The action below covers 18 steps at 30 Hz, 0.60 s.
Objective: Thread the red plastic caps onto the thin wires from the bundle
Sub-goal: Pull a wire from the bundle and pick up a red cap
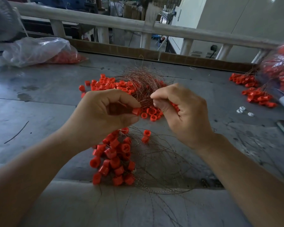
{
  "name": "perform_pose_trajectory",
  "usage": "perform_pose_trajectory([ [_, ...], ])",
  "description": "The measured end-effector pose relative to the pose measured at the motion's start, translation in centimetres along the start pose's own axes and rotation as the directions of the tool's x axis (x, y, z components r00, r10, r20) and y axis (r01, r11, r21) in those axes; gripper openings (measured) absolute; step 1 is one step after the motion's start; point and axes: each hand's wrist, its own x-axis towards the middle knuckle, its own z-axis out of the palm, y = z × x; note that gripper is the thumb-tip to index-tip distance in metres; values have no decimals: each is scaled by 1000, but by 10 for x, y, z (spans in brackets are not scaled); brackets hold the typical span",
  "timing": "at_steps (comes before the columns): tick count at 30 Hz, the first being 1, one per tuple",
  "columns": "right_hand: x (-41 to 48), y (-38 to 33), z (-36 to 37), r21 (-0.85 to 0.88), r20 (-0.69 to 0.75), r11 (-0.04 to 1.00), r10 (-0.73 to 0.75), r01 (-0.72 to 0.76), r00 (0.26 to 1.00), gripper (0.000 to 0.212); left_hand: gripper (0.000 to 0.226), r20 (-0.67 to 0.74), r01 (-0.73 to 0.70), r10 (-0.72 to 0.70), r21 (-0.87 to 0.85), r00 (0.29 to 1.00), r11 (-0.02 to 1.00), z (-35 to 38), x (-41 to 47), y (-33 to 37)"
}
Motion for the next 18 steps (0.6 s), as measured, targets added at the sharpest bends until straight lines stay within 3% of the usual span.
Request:
perform_pose_trajectory([
  [5,2,5,-9,-144,138,983,-97,117,986,14,28,7,2,-2,21,1000,1000,-1,-3,2],
  [13,-1,1,-8,-76,190,993,-74,89,979,5,29,47,-3,-1,89,999,996,0,-2,1],
  [18,-2,-1,-8,-39,216,998,-35,45,976,9,25,97,-10,1,93,995,996,0,-5,-2],
])
